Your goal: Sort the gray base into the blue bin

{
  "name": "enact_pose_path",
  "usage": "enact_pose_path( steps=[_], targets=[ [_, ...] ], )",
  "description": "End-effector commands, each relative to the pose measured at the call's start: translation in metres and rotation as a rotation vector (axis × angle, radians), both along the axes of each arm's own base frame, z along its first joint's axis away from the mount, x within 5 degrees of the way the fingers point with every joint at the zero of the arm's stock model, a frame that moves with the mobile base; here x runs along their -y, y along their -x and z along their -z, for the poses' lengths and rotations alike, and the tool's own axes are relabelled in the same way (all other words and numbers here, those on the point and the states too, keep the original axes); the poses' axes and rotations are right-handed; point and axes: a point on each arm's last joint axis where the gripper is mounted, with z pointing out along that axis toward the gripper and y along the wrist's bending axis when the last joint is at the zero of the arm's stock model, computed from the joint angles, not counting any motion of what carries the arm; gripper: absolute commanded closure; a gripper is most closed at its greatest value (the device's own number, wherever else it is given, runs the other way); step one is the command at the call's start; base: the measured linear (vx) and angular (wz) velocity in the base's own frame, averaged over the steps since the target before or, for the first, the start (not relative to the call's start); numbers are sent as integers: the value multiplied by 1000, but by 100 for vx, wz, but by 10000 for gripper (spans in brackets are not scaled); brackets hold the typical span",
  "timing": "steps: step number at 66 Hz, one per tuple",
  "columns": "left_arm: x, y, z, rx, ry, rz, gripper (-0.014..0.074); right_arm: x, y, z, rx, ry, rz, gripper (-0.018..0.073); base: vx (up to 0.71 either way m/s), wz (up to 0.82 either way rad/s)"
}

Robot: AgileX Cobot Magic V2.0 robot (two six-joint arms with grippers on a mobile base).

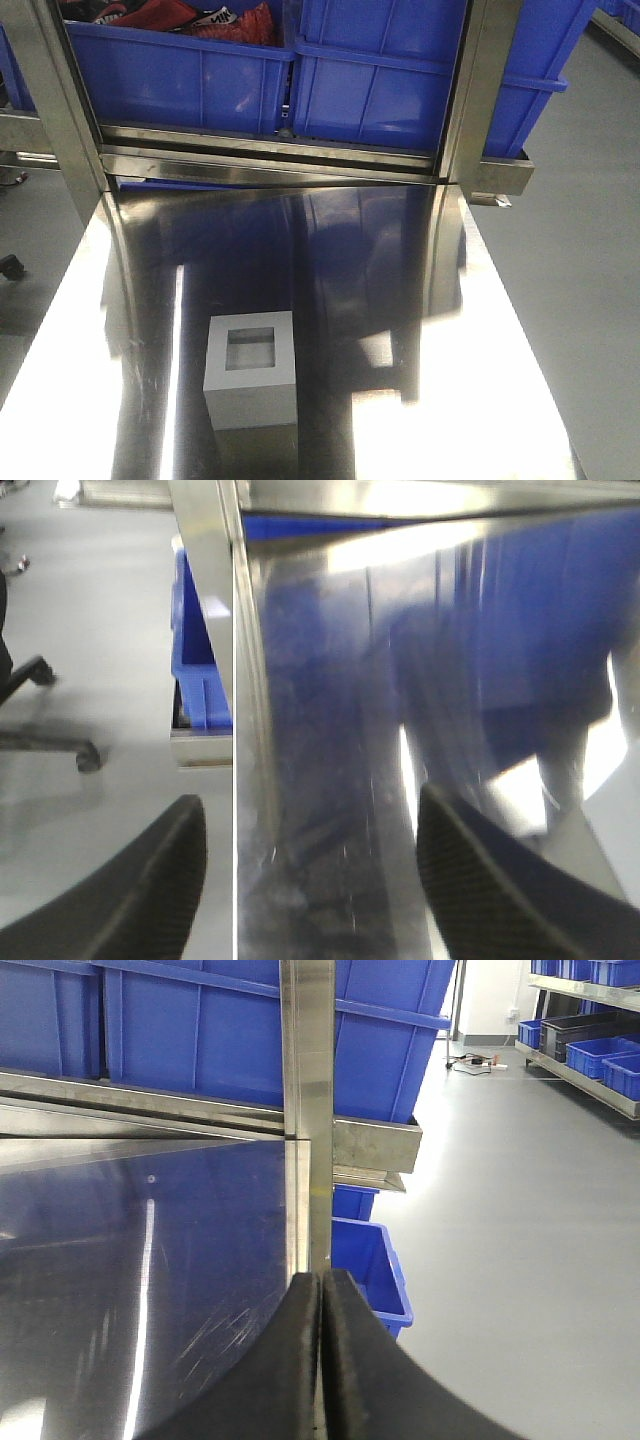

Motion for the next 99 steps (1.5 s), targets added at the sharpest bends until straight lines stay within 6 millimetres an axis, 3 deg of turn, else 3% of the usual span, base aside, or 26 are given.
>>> enact_pose_path(
  steps=[1,19,27,41,70,79,99],
  targets=[
    [1,-5,-18,121,13,2,146,0,0,-2,71,11,0,568,0,0],
    [13,-12,-26,86,107,61,147,0,0,-2,71,11,0,568,0,0],
    [32,-25,-35,1,94,217,147,0,0,-2,71,11,0,568,0,0],
    [68,-54,-45,-86,229,380,147,0,0,-2,71,11,0,568,0,0],
    [135,-104,-4,-334,211,474,147,0,0,-2,71,11,0,568,0,0],
    [140,-112,4,-371,149,408,147,0,0,-2,71,11,0,568,0,0],
    [143,-117,12,-397,198,313,146,0,0,-2,71,11,0,568,0,0]
  ],
)
